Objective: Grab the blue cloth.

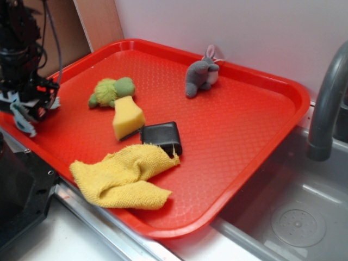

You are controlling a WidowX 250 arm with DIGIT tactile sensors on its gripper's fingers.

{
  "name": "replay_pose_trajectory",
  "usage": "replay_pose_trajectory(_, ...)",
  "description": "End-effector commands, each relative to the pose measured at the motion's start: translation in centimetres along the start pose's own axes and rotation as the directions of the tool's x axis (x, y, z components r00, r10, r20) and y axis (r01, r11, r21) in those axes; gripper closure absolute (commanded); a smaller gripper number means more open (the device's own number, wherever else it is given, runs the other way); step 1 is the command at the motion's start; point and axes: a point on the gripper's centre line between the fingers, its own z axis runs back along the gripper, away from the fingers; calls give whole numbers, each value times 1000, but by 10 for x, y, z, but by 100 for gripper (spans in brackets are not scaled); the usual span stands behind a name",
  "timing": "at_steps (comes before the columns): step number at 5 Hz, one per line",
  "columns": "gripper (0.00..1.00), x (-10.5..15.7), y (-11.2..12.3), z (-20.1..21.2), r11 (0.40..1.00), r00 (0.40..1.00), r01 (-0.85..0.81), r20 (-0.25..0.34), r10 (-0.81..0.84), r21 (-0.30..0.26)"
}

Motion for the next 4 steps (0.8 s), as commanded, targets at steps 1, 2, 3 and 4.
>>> replay_pose_trajectory(1, 100, 5, -87, 141, 865, 855, 466, 344, -388, -184)
replay_pose_trajectory(2, 100, -21, -103, 197, 723, 707, 671, 434, -558, -163)
replay_pose_trajectory(3, 100, -29, -95, 217, 712, 687, 686, 457, -565, -150)
replay_pose_trajectory(4, 100, -27, -95, 213, 741, 729, 652, 401, -555, -160)
